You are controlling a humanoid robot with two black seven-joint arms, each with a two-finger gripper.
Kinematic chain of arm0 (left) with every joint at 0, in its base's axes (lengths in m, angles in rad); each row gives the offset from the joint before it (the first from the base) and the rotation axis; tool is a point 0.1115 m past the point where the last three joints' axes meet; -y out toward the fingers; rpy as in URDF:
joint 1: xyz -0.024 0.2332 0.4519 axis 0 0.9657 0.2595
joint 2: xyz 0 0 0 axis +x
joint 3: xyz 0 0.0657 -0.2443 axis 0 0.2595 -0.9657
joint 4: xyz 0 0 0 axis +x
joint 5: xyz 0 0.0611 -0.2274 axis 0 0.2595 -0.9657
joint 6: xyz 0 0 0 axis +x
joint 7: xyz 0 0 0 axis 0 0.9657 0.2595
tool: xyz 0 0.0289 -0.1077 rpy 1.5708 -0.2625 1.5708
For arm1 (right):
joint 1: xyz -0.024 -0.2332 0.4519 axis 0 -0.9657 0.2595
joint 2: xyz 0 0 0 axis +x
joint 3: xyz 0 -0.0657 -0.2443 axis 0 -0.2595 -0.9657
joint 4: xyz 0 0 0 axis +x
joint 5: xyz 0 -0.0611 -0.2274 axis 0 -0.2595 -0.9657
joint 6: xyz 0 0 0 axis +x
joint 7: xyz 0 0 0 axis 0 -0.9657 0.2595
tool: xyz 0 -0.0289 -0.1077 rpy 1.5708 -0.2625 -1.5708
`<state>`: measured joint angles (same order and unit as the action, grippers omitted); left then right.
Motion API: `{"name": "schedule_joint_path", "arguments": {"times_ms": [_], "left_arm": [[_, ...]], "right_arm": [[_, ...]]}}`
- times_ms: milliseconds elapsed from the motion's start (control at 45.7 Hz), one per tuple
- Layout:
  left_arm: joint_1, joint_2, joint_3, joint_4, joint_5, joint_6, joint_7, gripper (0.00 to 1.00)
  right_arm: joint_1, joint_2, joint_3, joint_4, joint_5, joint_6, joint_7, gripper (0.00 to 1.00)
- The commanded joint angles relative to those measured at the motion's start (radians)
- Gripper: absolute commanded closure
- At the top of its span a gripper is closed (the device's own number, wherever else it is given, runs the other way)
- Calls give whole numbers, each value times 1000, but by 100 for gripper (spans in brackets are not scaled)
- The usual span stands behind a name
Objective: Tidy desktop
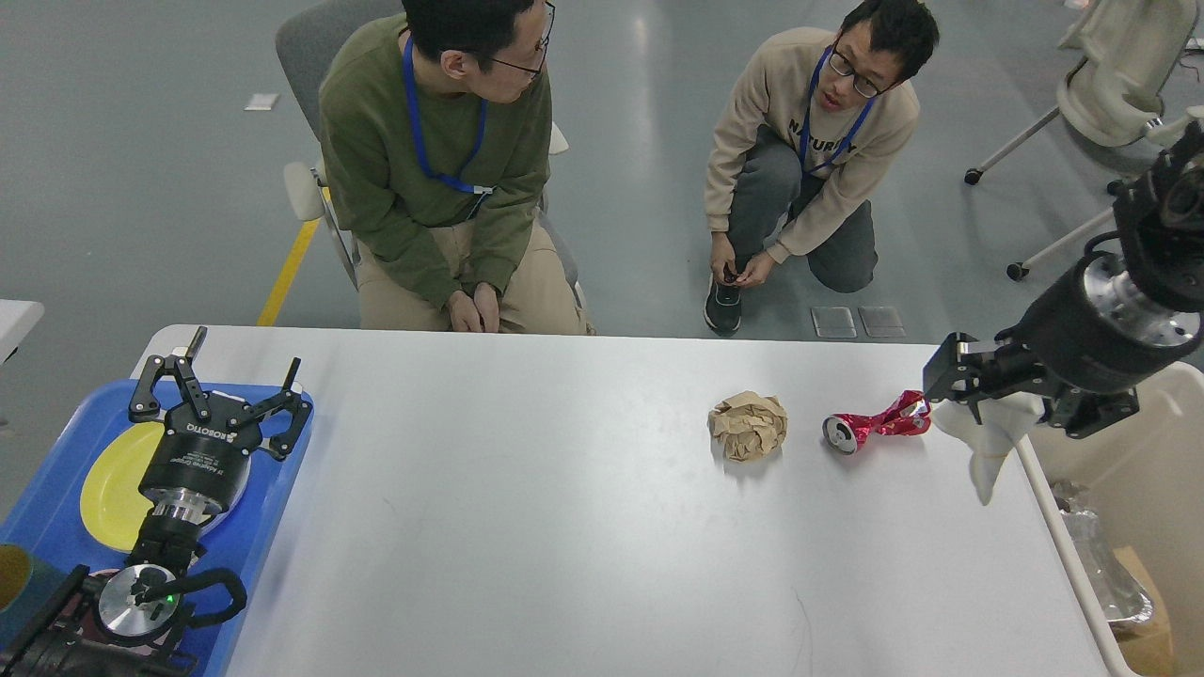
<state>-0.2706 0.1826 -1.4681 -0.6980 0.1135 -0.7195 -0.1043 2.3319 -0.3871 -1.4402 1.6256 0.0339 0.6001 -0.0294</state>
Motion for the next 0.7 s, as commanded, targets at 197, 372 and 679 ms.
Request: {"name": "schedule_joint_path", "arguments": {"times_ms": [197, 372, 679], "left_arm": [[1, 0, 0, 0, 0, 0, 0, 4], [1, 0, 0, 0, 0, 0, 0, 4], [1, 0, 0, 0, 0, 0, 0, 4]], "right_arm": [[-328, -309, -74, -400, -35, -14, -10, 100], [-673, -372, 69, -645, -23, -135, -9, 100], [-1302, -325, 437, -1003, -17, -505, -10, 100]]}}
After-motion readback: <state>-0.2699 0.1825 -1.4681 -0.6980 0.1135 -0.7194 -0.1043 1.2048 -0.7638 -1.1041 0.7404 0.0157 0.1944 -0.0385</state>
